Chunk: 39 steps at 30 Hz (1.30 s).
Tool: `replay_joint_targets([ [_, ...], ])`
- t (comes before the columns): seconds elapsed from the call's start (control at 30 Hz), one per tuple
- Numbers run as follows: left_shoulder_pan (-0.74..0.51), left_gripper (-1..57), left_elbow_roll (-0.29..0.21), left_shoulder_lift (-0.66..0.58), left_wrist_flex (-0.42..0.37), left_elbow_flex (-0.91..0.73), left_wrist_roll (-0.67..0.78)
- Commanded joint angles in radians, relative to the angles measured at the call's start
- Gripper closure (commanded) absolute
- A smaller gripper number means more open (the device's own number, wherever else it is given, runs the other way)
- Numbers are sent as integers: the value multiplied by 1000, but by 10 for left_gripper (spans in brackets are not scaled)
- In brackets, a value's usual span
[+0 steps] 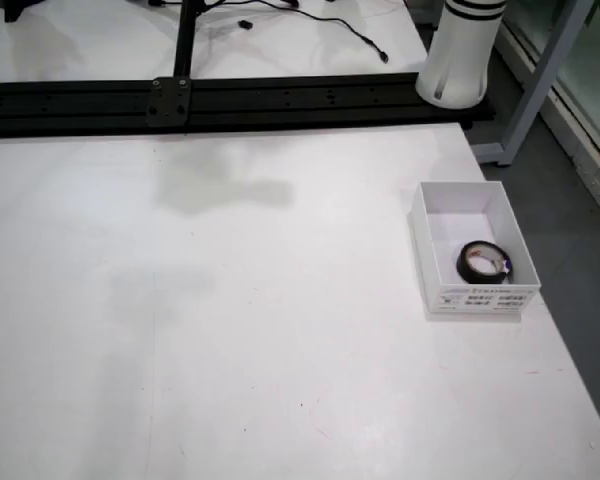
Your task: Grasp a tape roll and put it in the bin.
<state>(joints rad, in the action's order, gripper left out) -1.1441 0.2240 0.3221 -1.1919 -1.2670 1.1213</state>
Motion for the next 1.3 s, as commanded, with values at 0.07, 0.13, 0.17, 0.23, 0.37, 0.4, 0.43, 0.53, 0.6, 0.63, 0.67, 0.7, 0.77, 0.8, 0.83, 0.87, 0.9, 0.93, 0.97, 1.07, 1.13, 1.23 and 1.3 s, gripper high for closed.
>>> replay_joint_targets([
  [0.07,21,564,-2,0,0,0,0],
  [0.13,35,564,-2,0,0,0,0],
  [0.17,41,564,-2,0,0,0,0],
  [0.23,53,564,0,0,0,0,0],
  [0.37,73,564,0,0,0,0,0],
  [0.4,77,564,0,0,0,0,0],
  [0.43,80,564,0,0,0,0,0],
  [0.53,83,564,0,0,0,0,0],
  [0.6,81,564,0,0,0,0,0],
  [0.63,78,564,0,0,0,0,0],
  [0.67,75,564,0,0,0,0,0],
  [0.7,72,564,0,0,0,0,0],
  [0.77,63,564,0,0,0,0,0],
  [0.8,58,564,0,0,0,0,0],
  [0.83,53,564,0,0,0,0,0],
  [0.87,47,564,0,0,0,0,0],
  [0.9,43,564,0,0,0,0,0],
  [0.93,37,564,0,0,0,0,0],
  [0.97,30,564,0,0,0,0,0],
  [1.07,15,564,0,0,0,0,0],
  [1.13,7,564,0,0,0,0,0],
  [1.23,-2,564,0,0,0,0,0],
  [1.3,-6,564,0,0,0,0,0],
])
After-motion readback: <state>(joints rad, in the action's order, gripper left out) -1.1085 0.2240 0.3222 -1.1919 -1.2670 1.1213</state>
